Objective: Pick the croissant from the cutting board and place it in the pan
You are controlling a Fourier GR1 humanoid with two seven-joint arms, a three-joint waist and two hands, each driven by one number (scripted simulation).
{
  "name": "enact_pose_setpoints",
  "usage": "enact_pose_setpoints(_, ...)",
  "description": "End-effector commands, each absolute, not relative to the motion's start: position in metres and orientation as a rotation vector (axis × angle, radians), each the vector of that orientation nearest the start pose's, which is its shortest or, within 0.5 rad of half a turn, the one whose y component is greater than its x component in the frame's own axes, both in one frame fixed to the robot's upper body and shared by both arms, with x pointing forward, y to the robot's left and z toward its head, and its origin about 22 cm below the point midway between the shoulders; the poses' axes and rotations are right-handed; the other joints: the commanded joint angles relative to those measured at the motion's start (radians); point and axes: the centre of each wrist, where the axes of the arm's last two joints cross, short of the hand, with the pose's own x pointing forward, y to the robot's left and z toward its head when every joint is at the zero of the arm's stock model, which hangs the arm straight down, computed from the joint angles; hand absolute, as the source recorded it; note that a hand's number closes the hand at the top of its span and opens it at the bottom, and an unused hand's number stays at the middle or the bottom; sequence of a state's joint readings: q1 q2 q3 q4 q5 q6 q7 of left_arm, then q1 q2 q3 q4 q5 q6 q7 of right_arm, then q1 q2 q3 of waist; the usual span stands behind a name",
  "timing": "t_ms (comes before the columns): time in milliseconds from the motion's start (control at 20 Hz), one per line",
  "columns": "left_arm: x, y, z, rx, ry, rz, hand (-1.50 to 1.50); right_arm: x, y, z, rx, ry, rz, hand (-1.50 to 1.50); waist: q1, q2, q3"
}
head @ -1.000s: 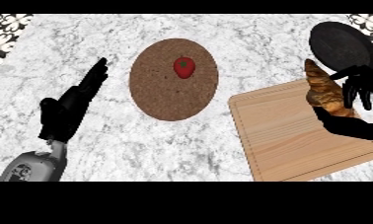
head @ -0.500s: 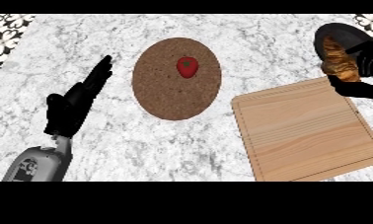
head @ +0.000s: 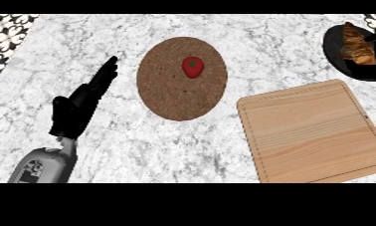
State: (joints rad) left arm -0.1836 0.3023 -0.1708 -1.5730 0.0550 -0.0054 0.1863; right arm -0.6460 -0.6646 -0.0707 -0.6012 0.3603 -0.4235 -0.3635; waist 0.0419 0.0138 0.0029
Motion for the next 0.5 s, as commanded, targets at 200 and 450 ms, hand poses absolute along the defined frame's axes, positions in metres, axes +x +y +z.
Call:
enact_pose_setpoints(200, 0.280, 0.238, 0.055, 0.039, -1.535, -0.390, 0.00, 0.360, -0.460, 0.069, -1.235, -1.562, 0.472, 1.50, 0.027, 0.014, 0.003)
enact_pose_setpoints(450, 0.281, 0.243, 0.052, 0.056, -1.520, -0.396, 0.00, 0.365, -0.466, 0.081, -1.226, -1.558, 0.486, 1.50, 0.024, 0.013, 0.002)
